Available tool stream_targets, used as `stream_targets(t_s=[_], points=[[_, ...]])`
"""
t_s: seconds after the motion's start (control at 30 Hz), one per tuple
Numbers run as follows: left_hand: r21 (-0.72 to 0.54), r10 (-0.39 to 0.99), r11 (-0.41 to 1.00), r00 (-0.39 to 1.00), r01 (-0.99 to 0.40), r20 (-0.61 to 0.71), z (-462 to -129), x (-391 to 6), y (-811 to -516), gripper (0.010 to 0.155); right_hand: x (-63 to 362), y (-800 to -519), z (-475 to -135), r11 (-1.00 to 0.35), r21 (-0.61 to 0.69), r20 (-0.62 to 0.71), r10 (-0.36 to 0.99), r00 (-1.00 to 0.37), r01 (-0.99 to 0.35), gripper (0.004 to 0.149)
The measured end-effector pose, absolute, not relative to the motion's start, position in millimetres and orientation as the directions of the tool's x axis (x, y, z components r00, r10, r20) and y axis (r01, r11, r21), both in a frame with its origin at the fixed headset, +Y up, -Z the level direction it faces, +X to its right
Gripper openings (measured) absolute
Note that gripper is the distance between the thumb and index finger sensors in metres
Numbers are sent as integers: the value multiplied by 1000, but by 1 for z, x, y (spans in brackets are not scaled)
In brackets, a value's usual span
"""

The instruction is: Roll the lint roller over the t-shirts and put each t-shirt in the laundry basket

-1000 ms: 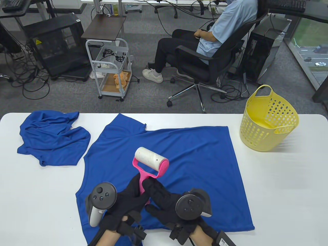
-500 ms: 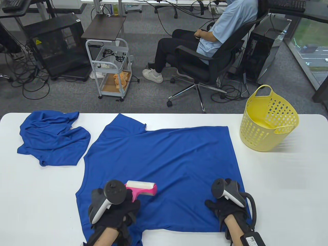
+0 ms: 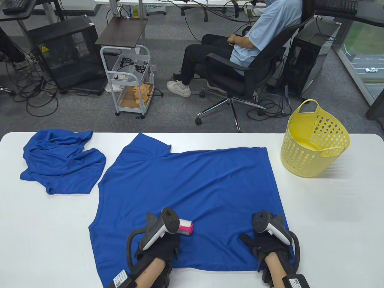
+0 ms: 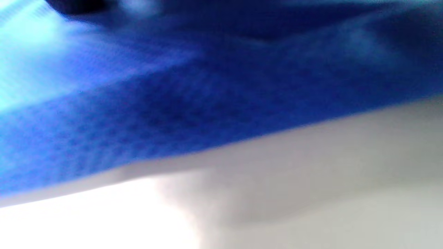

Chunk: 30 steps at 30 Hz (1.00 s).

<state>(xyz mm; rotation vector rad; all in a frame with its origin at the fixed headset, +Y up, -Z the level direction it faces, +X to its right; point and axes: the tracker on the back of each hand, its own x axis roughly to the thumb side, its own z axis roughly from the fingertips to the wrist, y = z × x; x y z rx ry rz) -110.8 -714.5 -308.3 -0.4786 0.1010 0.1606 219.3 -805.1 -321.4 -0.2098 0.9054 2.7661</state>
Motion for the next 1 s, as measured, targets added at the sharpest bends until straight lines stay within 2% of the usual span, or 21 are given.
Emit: stream_targets(t_s=[0.33,0.53,0.63,0.77,0.83,0.9,1.0], points=[[-406,86,894,962,-189,-257,-470,-78,-734,70,221,-804,-320,-780,576,-197,155,-968,-242,80],[-383,124,891,943,-242,-309,-526,-76,-742,71,221,-800,-322,-776,594,-182,129,-975,-213,79],[-420,165,857,930,-299,-327,-534,-80,-754,73,221,-800,-322,-772,597,-184,134,-974,-219,79],[-398,273,829,905,-393,-325,-532,-89,-762,73,221,-800,-322,-770,599,-183,134,-974,-219,79],[-349,332,833,893,-428,-304,-526,-97,-758,71,221,-800,-322,-769,599,-184,137,-973,-222,79],[-274,451,810,850,-518,-274,-518,-109,-752,70,221,-800,-322,-768,599,-186,141,-972,-226,79],[-239,576,740,777,-628,-255,-496,-132,-732,70,221,-800,-321,-768,598,-186,146,-972,-230,79]])
